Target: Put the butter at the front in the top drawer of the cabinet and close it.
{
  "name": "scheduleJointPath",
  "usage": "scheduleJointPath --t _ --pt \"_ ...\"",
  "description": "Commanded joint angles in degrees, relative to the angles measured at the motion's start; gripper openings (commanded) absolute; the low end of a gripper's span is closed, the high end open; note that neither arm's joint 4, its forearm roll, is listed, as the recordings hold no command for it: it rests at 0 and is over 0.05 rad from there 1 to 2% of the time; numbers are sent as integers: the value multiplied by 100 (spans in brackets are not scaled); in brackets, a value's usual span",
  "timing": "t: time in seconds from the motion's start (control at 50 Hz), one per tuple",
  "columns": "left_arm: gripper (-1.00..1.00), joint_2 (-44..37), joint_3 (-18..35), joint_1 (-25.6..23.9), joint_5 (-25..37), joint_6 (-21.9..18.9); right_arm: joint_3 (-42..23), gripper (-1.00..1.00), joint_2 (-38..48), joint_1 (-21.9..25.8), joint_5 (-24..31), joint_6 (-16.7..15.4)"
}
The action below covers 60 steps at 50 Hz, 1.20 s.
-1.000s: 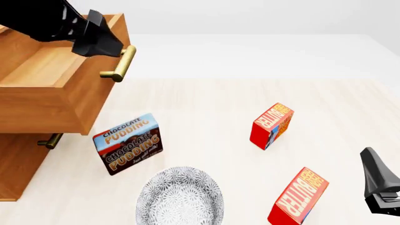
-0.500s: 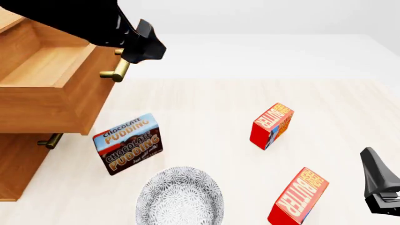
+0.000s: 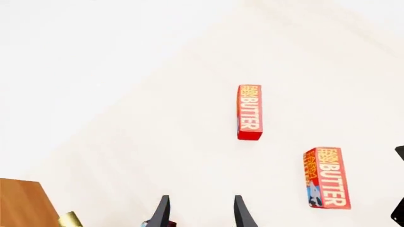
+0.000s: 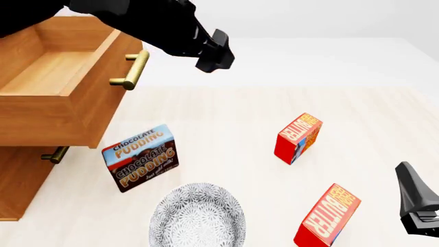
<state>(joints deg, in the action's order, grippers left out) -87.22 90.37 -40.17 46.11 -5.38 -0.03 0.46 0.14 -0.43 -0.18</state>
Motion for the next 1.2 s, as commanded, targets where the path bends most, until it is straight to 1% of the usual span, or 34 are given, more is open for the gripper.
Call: scheduleJointPath --t 0.02,0.16,0.22,0.42,0.62,0.7,0.76,0.8,0.92,1.1,1.16,1.2 --pt "100 -398 249 -121 -232 264 -1 100 -3 0 5 3" --pt "100 -767 347 -200 -392 392 -1 100 -3 -2 5 4" --pt "100 -1036 520 -336 -388 489 -1 100 -2 -1 5 4" --pt "100 -1364 688 -408 -515 687 -1 100 -3 0 5 4" --pt "100 -1841 1052 -538 -548 876 -1 100 -4 0 5 3" --pt "100 -2053 1195 -649 -618 1051 -1 100 -4 -1 5 4" --pt "100 -2152 1226 -612 -623 1023 -1 100 -3 0 5 4" --pt "100 -2246 1276 -623 -667 1077 -1 100 -3 -1 5 6" --pt "100 -2569 1475 -752 -693 1169 -1 100 -3 -1 5 4" --pt "100 -2823 1546 -888 -800 1296 -1 100 -2 0 5 5" --pt "100 -2965 1566 -995 -906 1430 -1 100 -3 0 5 3" --pt "100 -3059 1611 -959 -887 1402 -1 100 -2 -1 5 2"
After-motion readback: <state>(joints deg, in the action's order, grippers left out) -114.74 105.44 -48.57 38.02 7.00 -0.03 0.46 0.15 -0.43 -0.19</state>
